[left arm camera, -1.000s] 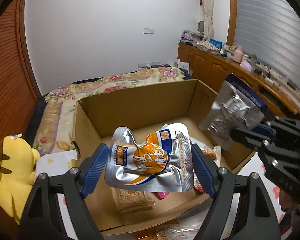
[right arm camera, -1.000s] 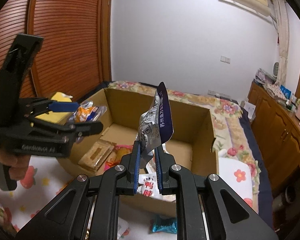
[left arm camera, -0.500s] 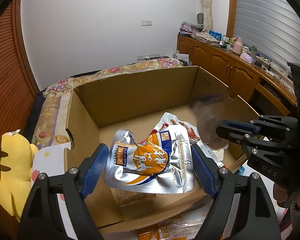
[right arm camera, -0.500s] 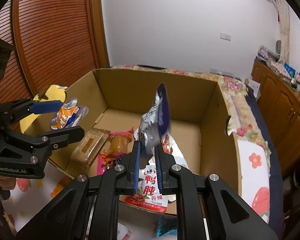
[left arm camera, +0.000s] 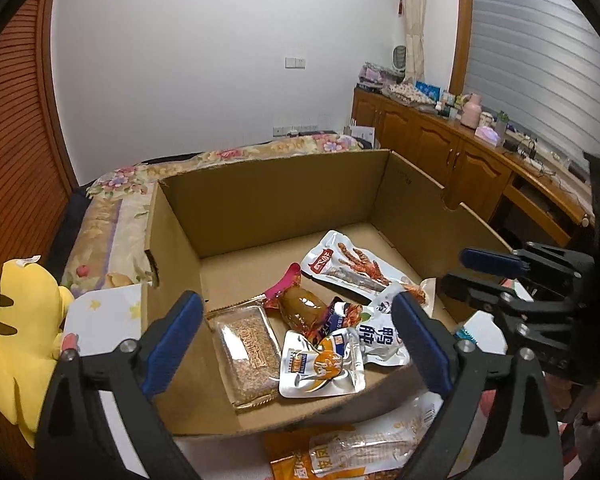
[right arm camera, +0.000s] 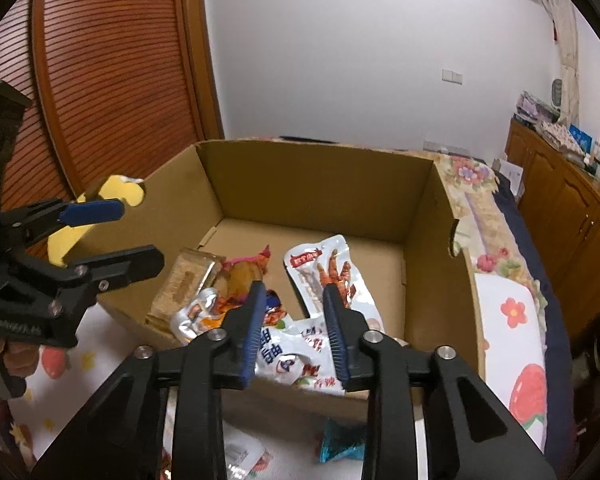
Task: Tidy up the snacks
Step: 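Move both grippers back to the pile and grasp the blue candy with the right gripper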
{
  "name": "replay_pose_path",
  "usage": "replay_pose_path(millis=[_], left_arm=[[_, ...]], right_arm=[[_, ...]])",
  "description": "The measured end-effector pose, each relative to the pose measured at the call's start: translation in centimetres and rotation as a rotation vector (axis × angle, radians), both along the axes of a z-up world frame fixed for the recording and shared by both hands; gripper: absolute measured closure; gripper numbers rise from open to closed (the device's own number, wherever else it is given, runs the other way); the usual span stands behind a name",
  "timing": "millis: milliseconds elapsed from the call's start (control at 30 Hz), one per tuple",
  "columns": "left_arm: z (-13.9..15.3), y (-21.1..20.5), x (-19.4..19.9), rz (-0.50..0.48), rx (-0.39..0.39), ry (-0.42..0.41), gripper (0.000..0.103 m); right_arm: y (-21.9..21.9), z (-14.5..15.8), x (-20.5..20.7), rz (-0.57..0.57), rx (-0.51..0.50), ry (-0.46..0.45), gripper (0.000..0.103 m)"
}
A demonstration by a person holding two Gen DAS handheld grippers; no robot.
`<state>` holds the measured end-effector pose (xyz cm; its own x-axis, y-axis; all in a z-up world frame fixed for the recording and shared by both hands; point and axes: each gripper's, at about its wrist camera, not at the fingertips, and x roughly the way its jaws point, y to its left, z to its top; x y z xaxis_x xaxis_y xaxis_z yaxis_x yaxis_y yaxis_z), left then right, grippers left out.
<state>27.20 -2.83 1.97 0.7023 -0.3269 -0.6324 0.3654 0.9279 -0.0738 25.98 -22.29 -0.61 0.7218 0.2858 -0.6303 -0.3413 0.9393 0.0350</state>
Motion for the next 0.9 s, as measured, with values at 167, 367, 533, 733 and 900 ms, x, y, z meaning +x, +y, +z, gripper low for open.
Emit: replay_pose_path(millis=[167,367,533,733,900], left_arm=[[0.5,0.8,-1.5,-0.003,-0.039,-0.038,0.002],[0.5,1.8,-3.7,-0.015,-0.079,-0.081,0.0],[0.0,2.2,-5.4,-0.008,-0.067,-0.121,0.0],[-1.9,2.4,-6.5,-0.027,-0.053,-0.102,0.0],[-3.2,2.5,-7.6,-0.038,-0.042,-0.09,0.0]], right_arm=[[-0.9,0.9,-3.1,0.001,0.015,-0.073,0.048],[-2.9,0.8,-6.8,0.015,0.018,-0.117,0.036],[-5.2,-1.4,-8.6,-0.012,0.004,-0.081,0.036],[-6.6,-4.6,-7.9,-0.051,0.015,0.0,0.036],[-7.1,-5.9,-7.0,-0.073,0.002,0.034,0.036]])
